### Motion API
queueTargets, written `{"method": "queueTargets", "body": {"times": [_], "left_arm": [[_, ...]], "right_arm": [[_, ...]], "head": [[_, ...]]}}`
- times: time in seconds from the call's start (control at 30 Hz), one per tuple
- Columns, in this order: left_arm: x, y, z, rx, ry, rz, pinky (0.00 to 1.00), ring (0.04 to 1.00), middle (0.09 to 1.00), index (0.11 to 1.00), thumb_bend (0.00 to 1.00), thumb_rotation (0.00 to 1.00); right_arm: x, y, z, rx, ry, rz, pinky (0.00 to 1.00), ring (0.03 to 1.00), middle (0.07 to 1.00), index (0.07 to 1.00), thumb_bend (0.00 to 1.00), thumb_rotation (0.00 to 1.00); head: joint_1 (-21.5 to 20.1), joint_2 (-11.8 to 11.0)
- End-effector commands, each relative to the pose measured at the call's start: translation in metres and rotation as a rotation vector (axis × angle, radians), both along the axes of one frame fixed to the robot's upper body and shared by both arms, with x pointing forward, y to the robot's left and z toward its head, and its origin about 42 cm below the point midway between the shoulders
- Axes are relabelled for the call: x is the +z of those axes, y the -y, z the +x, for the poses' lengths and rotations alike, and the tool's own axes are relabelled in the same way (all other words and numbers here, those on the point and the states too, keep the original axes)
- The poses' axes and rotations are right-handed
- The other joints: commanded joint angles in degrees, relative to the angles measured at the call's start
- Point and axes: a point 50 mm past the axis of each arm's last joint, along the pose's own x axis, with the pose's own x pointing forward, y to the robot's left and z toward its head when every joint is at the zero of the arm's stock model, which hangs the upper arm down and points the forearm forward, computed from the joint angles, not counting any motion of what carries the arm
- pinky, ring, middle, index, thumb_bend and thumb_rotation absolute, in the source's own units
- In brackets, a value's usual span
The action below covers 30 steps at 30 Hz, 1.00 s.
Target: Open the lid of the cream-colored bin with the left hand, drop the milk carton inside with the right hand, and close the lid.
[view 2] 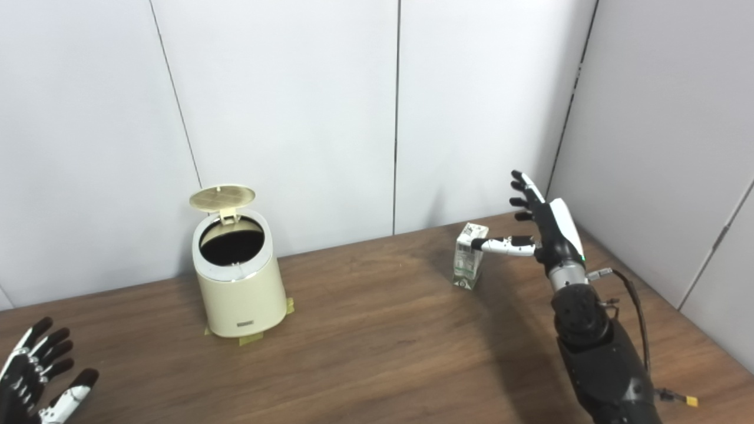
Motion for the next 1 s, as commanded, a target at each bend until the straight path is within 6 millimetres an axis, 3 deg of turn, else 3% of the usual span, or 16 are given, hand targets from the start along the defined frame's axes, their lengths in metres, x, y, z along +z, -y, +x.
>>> {"method": "queueTargets", "body": {"times": [0.0,0.27,0.47,0.57,0.73,0.97], "left_arm": [[0.005,-0.002,0.000,0.004,0.025,0.032,0.81,0.859,0.869,0.933,0.70,0.34],[0.009,0.000,-0.001,0.010,0.017,0.036,0.80,0.843,0.863,0.931,0.69,0.32],[0.011,0.000,-0.002,0.010,0.014,0.033,0.76,0.828,0.854,0.924,0.70,0.32],[0.013,0.000,-0.003,0.010,0.013,0.030,0.76,0.831,0.857,0.924,0.69,0.30],[0.014,-0.001,-0.005,0.014,0.011,0.045,0.75,0.822,0.856,0.921,0.68,0.30],[0.014,-0.002,-0.006,0.001,0.008,0.038,0.76,0.832,0.856,0.923,0.65,0.22]], "right_arm": [[0.030,0.009,0.010,0.032,0.060,-0.018,0.78,0.873,0.905,0.930,0.93,0.26],[0.022,0.007,0.013,0.060,-0.010,0.021,0.77,0.893,0.940,0.932,0.84,0.13],[0.014,-0.004,0.021,0.043,-0.038,0.020,0.74,0.860,0.916,0.896,0.86,0.17],[0.007,-0.009,0.027,0.034,-0.039,-0.009,0.71,0.819,0.868,0.862,0.89,0.23],[0.001,-0.019,0.032,0.025,-0.029,-0.012,0.66,0.769,0.825,0.834,0.90,0.25],[-0.008,-0.029,0.037,-0.004,0.003,-0.033,0.54,0.623,0.690,0.729,0.86,0.14]], "head": [[0.00,0.03],[0.12,0.48],[0.13,0.67],[0.10,0.86],[-0.24,1.08],[-0.10,1.51]]}}
